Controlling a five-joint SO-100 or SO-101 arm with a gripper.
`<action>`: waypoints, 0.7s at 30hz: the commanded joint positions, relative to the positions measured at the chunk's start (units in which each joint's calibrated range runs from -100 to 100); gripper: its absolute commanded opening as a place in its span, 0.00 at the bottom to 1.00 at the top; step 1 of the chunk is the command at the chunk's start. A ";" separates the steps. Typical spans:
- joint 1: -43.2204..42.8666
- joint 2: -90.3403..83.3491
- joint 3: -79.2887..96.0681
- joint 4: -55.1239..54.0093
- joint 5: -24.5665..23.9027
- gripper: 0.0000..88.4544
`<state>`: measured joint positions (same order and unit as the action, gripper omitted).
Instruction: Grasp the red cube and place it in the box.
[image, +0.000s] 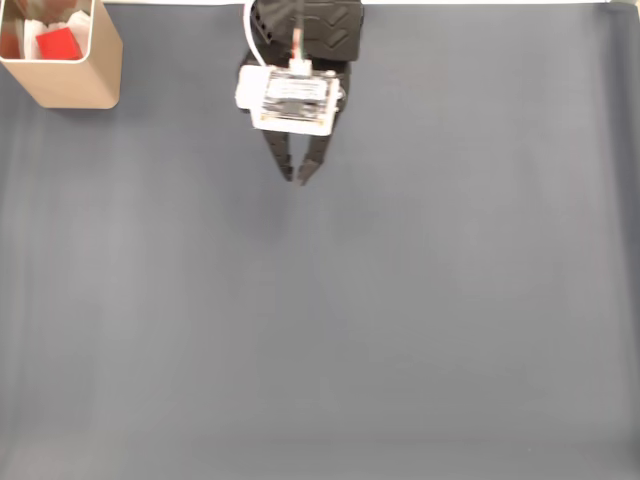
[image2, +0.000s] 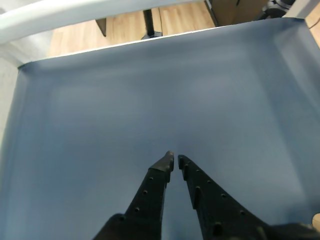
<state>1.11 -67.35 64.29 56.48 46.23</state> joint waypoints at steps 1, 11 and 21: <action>-2.18 -5.01 3.60 -1.81 0.49 0.00; -5.09 -17.75 17.92 -1.57 0.68 0.00; -5.30 -26.93 29.78 -1.24 -1.07 0.00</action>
<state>-3.78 -92.18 93.04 55.61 45.74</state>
